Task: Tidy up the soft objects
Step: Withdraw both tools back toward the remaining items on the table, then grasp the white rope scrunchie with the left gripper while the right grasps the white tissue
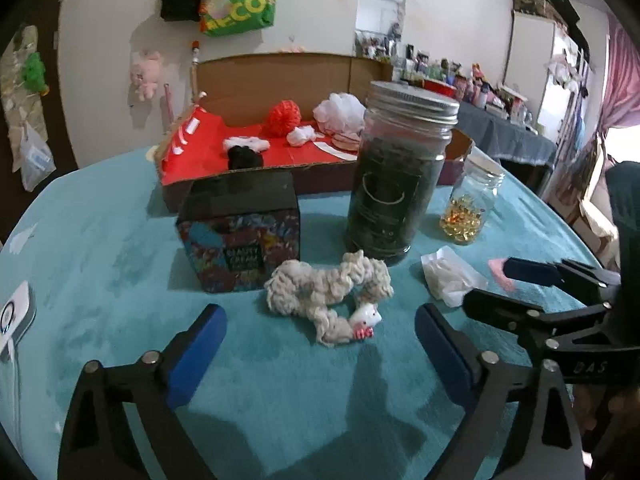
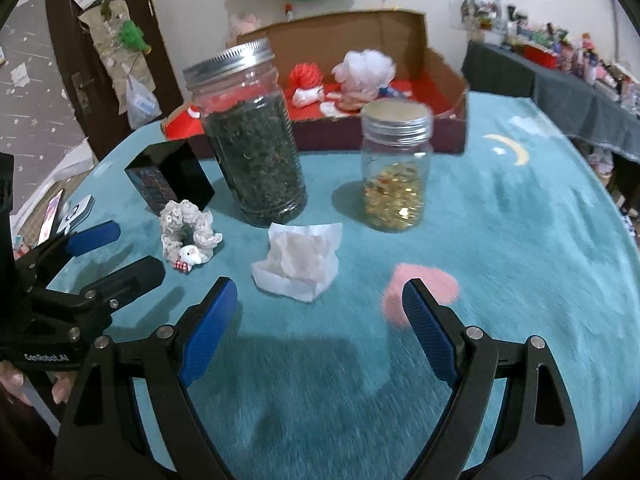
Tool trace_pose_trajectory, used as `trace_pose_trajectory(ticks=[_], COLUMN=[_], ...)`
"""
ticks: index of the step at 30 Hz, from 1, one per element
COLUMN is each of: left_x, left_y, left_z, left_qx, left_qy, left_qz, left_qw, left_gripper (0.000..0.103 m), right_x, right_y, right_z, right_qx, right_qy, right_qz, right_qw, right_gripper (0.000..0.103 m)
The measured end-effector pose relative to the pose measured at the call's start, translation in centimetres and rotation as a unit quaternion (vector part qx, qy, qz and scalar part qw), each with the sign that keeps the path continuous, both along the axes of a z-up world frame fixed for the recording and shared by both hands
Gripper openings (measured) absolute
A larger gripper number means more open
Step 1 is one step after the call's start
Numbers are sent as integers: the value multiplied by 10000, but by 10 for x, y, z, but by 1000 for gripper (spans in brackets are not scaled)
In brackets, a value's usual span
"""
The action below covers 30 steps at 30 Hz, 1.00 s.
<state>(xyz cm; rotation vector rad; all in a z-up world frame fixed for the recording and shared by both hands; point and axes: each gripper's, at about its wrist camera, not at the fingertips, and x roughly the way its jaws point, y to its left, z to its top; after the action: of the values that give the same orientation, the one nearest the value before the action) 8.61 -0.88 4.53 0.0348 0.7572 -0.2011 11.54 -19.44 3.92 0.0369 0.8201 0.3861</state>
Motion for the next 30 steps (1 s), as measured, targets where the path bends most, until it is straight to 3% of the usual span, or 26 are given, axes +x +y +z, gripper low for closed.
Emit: trace_pose_trajectory(ticks=[5,6,8,10,11,12,13,16,17,23,30], left_x=[19,21,25,27,27,26,25,22,22,13,11], left_y=[1,1,3,5,6,6,6,1,0,-5,-1], left_z=[-5,-8,-12,-14,-14,-13,-12,-7,-5,10,13], left_qx=[86,69,-112,-369,-415,-500,-582,-566,-558,-508,-522], left_qy=[216,278,405,486,486,475,477,442,400,231,174], left_qz=[-93,-124,-256,-368,-411,-482,-537,-589,-593,-722,-723], left_qw=[9997,9995,9988,9975,9971,9965,9957,9957,9959,9958,9959], left_gripper=[79,72,64,57,50,36,29,22,11,11,11], right_x=[21,23,26,24,21,19,16,11,9,0,0], right_y=[11,13,18,23,25,26,27,27,27,23,20], right_z=[-3,-4,-6,-8,-7,-7,-7,-3,-1,17,20], right_qx=[-261,-277,-334,-439,-393,-353,-349,-232,-215,-132,-94], right_qy=[172,197,236,143,124,110,91,26,-2,-253,-254], right_qz=[237,292,413,555,697,803,876,983,1003,974,920], right_qw=[9992,9990,9983,9974,9967,9961,9955,9949,9947,9948,9954], right_gripper=[81,77,56,43,29,25,21,20,20,20,20])
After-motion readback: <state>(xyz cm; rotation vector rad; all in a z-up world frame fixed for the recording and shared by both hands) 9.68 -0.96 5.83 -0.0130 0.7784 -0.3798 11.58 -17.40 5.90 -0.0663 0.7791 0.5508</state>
